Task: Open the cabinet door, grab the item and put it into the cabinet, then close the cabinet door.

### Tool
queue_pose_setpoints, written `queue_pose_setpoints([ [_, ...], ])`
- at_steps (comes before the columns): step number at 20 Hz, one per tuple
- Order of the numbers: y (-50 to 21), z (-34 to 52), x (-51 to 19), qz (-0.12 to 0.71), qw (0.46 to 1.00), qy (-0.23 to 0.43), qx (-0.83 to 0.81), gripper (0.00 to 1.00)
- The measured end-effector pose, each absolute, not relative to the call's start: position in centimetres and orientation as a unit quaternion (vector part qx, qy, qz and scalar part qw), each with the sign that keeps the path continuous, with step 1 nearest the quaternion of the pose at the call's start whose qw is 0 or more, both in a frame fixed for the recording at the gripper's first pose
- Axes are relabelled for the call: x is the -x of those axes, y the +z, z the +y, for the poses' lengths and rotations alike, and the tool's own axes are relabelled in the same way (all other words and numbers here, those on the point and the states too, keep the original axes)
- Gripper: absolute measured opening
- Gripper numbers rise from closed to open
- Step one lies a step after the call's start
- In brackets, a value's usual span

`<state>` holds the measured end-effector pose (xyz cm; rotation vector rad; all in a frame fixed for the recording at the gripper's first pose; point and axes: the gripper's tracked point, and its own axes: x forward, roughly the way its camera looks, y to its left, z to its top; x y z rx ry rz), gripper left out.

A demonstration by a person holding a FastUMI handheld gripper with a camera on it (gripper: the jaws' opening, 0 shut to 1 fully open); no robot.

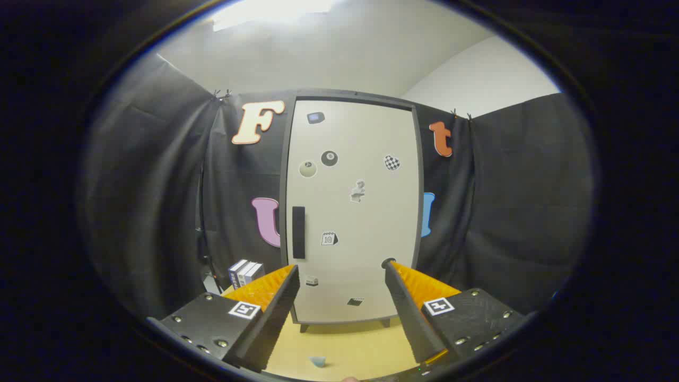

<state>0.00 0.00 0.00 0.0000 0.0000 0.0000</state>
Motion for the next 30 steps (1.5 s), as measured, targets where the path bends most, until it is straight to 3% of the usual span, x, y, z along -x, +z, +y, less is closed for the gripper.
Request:
queue_pose_setpoints([
  [20, 0.2, 0.4, -1.3, 0.01, 1.0, 0.002, 0.005, 0.96],
  [30, -1.0, 3.2, -6.5, 0.017, 0.999, 0.026, 0.009, 0.96],
])
